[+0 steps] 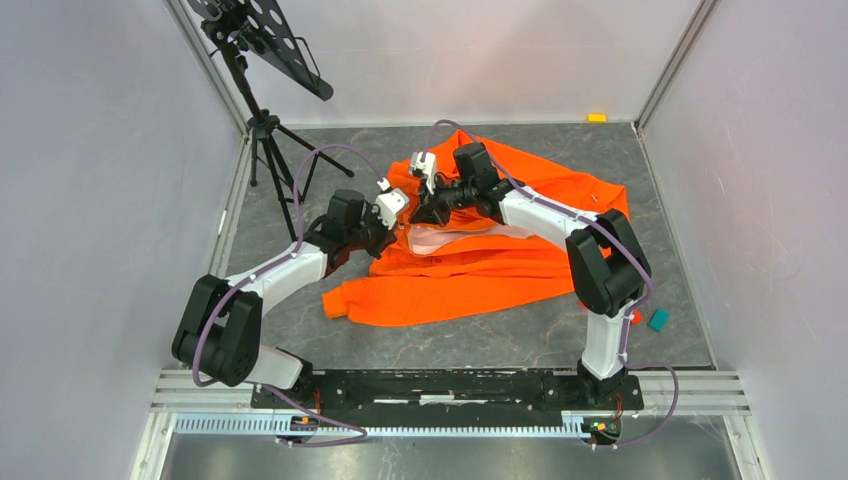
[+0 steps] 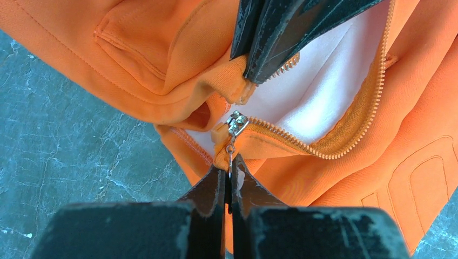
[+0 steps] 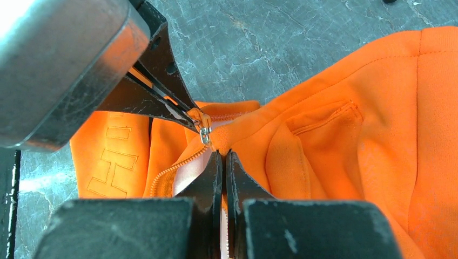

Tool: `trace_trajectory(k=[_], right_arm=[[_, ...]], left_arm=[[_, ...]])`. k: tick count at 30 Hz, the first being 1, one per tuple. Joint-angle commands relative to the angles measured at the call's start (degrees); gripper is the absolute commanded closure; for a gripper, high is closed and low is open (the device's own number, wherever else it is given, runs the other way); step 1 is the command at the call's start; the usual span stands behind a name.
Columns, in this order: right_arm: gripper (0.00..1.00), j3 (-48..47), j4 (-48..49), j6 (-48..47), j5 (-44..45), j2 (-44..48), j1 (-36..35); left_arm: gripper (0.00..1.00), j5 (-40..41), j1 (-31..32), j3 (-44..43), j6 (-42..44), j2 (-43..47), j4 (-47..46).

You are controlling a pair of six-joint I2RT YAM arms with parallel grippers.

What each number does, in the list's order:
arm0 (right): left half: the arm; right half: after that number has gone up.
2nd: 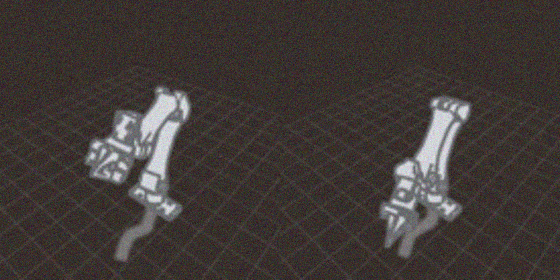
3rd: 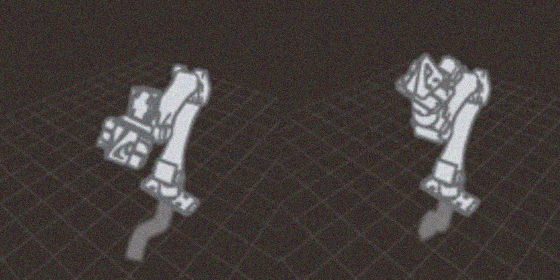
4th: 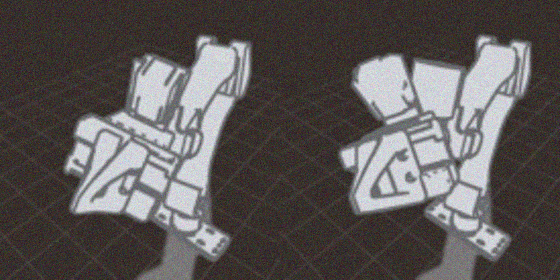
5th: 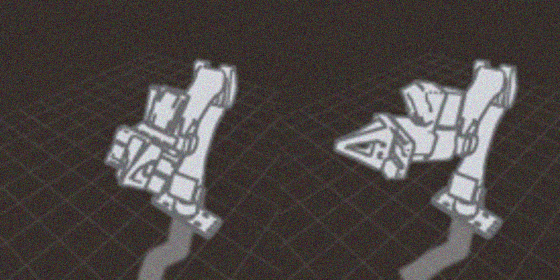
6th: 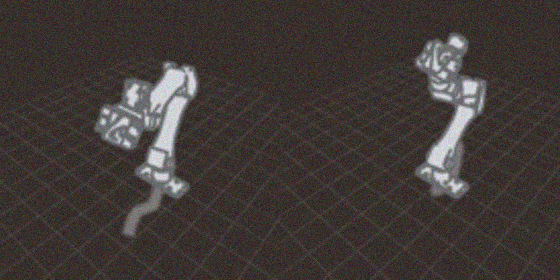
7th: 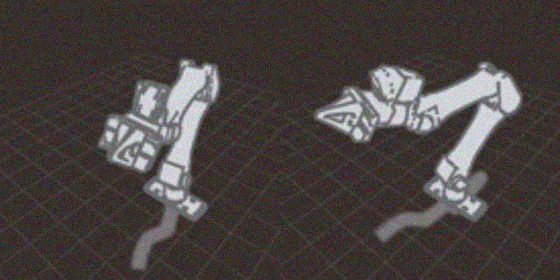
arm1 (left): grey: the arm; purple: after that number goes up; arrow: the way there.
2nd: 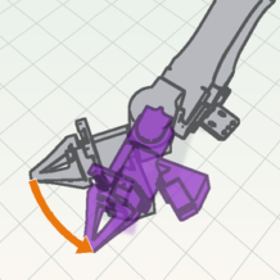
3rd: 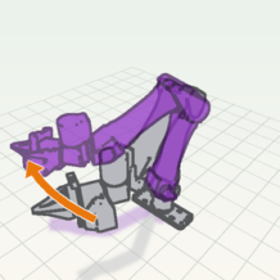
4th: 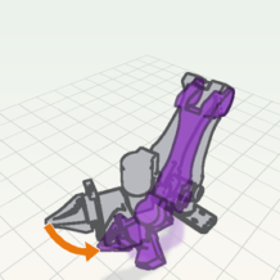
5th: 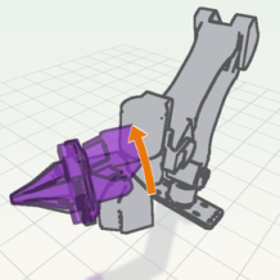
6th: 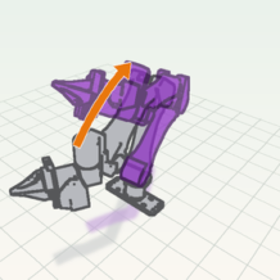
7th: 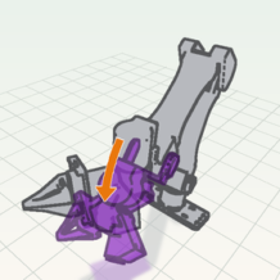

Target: Zip up the jacket

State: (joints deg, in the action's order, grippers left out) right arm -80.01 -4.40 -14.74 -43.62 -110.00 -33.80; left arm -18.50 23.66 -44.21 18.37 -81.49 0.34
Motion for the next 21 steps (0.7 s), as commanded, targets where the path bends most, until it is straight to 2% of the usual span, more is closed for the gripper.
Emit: trace_trajectory(k=[1,21], right_arm=[[1.0,-1.2,0.6,-1.2,0.0,2.0,-0.7],[1.0,-2.3,0.3,-0.7,2.3,0.2,-1.3]], left_arm=[[0.98,0.7,0.2,-0.8,2.4,0.5,-0.6],[0.98,0.2,0.4,-0.8,1.7,0.7,-0.6]])
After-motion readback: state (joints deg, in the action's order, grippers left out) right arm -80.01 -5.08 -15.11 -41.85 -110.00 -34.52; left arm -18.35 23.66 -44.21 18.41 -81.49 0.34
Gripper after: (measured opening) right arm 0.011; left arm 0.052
